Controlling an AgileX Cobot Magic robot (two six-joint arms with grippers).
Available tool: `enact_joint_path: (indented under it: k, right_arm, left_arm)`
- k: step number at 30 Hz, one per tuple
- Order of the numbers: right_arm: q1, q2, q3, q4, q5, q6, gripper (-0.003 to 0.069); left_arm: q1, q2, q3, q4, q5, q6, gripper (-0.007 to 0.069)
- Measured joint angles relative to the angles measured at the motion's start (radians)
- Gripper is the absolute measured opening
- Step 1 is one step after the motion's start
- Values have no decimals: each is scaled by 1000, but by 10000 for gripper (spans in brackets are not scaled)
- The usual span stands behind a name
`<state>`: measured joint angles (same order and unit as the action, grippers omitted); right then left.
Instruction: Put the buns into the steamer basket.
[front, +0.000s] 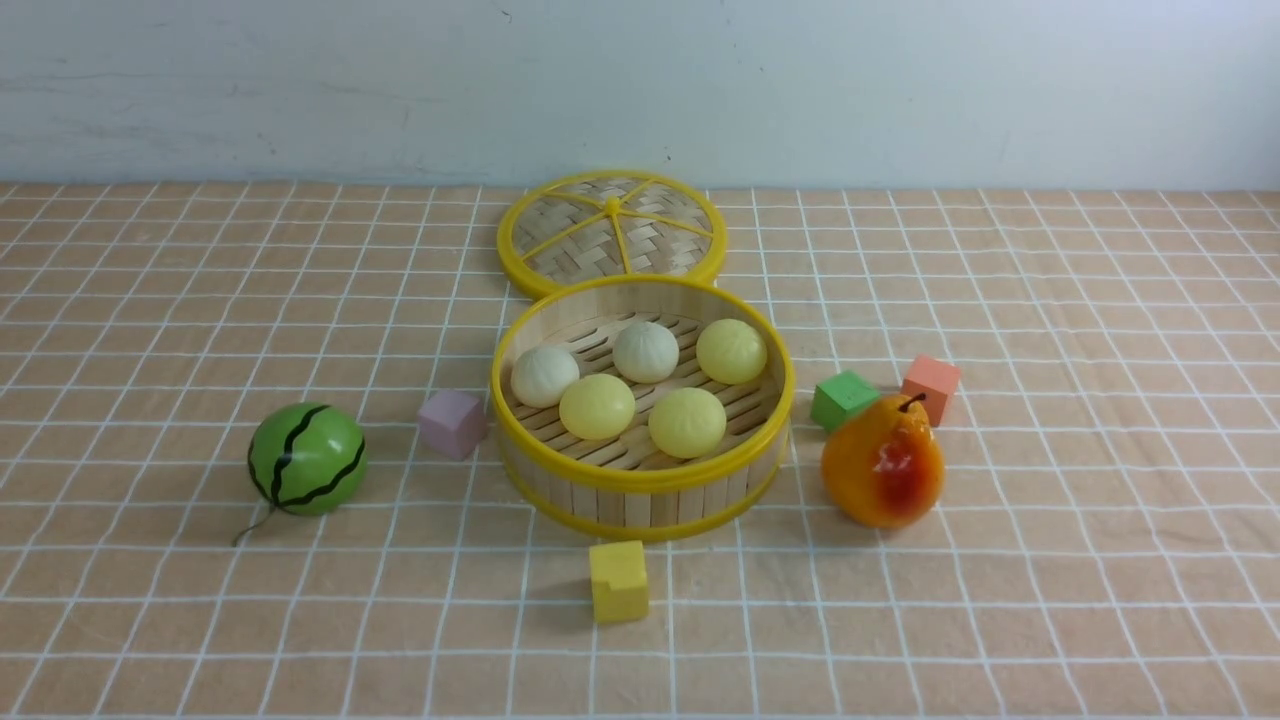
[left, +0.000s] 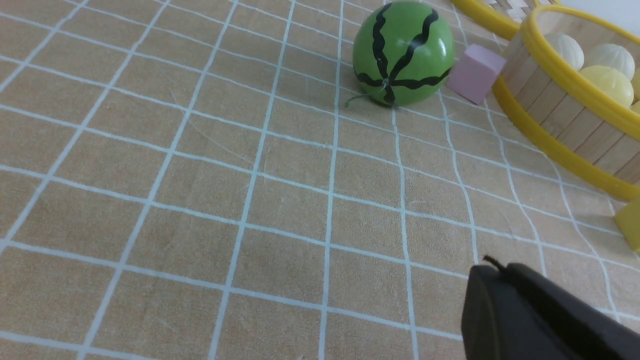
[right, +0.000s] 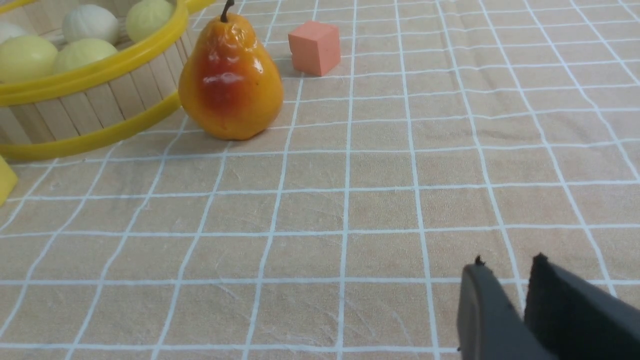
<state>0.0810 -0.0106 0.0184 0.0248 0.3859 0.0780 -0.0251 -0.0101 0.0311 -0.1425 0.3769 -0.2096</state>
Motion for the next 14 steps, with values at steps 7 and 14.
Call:
enact_joint_path:
  k: [7,14]
  right_arm:
    - [0,0,0,0,0,0,150]
    - [0,0,0,0,0,0,158]
  left_arm:
    - [0,0,0,0,0,0,-8]
    - [0,0,0,0,0,0,-1]
